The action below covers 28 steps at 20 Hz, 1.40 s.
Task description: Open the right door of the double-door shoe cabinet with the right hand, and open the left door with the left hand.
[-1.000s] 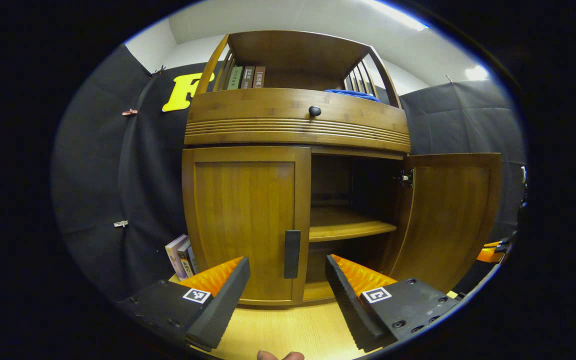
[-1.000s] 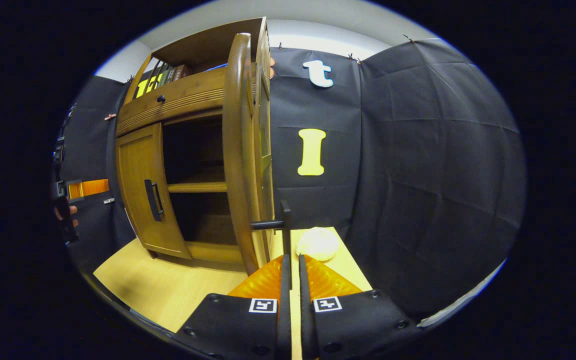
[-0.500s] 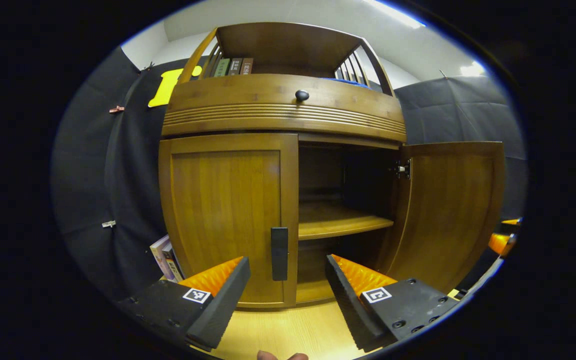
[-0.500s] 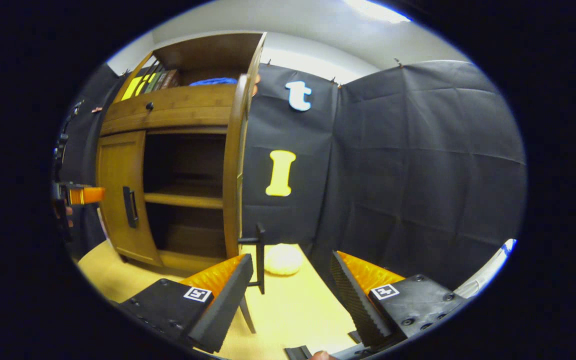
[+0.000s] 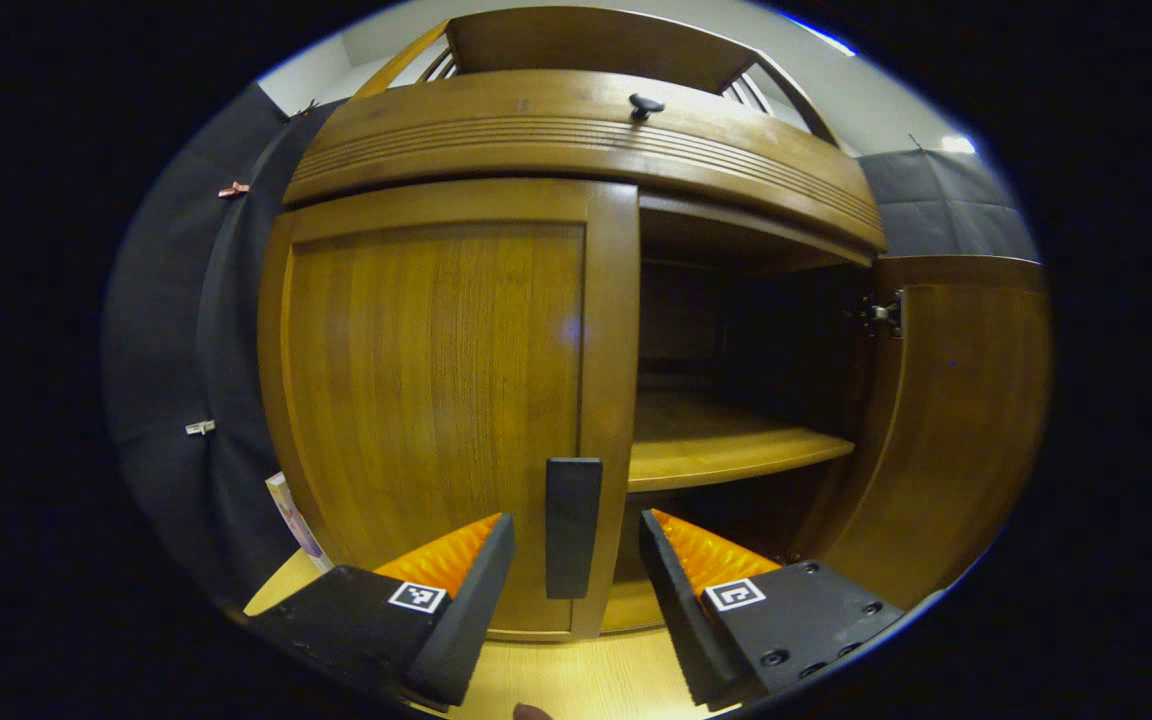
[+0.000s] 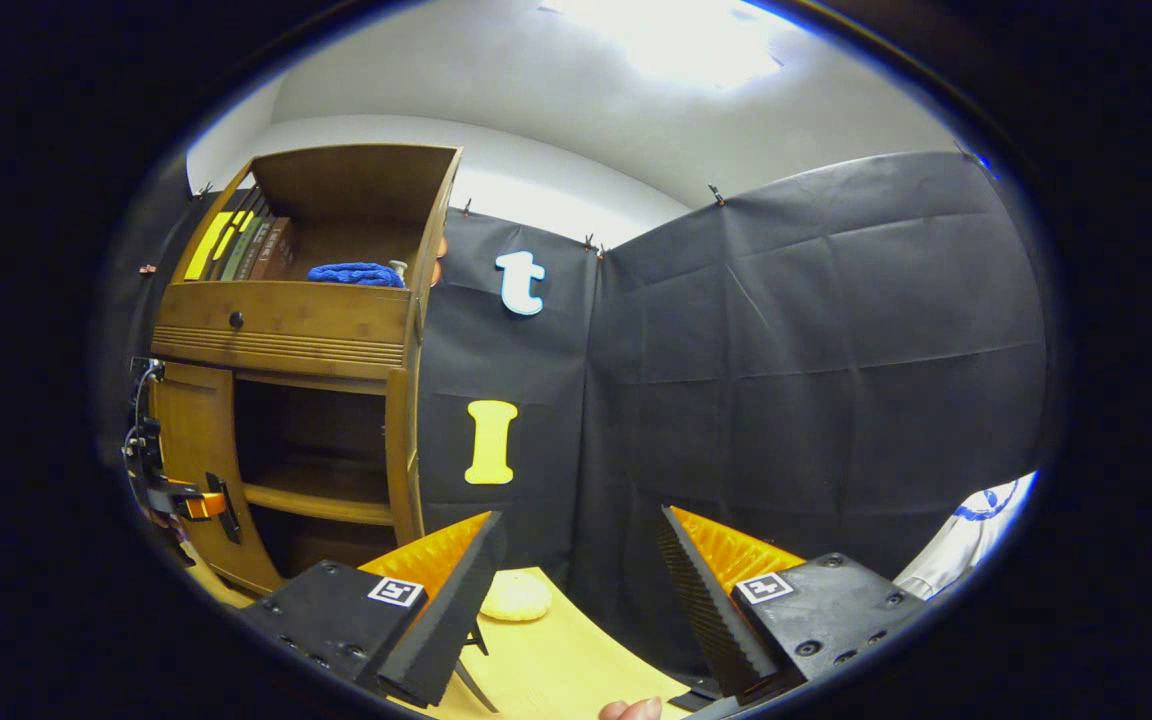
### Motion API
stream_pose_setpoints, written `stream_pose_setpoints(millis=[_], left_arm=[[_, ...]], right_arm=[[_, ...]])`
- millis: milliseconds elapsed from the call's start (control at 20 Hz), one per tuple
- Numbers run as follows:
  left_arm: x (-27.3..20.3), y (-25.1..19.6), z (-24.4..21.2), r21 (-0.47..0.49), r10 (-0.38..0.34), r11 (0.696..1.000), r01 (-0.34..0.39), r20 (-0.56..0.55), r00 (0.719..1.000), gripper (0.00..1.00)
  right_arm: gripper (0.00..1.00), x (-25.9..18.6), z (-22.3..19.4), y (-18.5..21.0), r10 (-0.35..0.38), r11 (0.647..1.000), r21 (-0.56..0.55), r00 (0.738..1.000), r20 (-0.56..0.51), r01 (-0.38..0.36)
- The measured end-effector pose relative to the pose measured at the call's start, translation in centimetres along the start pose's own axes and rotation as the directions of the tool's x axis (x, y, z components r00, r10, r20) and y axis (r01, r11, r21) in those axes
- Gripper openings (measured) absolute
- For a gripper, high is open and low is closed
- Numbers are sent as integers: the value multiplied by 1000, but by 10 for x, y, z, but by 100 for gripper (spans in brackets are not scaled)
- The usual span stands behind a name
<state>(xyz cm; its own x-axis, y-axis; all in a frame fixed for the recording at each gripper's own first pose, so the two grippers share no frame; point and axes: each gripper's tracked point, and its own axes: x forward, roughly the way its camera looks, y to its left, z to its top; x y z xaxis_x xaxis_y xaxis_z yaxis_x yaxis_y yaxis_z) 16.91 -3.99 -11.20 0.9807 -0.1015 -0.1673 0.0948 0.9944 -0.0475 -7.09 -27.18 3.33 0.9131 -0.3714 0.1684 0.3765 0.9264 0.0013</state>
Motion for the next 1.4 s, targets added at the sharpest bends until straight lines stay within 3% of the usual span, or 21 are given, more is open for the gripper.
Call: stream_pose_setpoints(millis=[100,150,200,300,450,550,600,950,1400], left_arm=[[15,3,-8,-5,14,1000,-14,-19,1000,71],[19,4,-13,-7,19,1000,-19,-32,999,72],[25,6,-18,-11,27,1000,-27,-43,999,63],[31,6,-20,-15,26,1000,-27,-49,998,58],[35,3,-19,10,17,1000,-17,-51,999,51],[37,2,-20,42,20,999,-17,-59,998,39],[37,2,-21,53,22,998,-19,-63,998,37],[29,3,-21,41,0,999,4,-95,995,34],[30,2,-20,43,-24,999,27,-68,997,33]], right_arm=[[98,5,-5,1,2,1000,6,1000,-20,-2],[97,7,-10,2,5,1000,7,999,-33,-4],[100,9,-15,3,8,1000,4,999,-48,-8],[98,14,-19,5,16,1000,3,998,-60,-16],[97,22,-22,9,28,1000,-2,997,-67,-28],[98,26,-23,10,25,1000,-2,997,-73,-26],[98,26,-23,12,27,1000,3,997,-77,-27],[98,8,-17,22,42,999,13,996,-77,-41],[97,-20,-8,70,138,989,69,987,-86,-132]])
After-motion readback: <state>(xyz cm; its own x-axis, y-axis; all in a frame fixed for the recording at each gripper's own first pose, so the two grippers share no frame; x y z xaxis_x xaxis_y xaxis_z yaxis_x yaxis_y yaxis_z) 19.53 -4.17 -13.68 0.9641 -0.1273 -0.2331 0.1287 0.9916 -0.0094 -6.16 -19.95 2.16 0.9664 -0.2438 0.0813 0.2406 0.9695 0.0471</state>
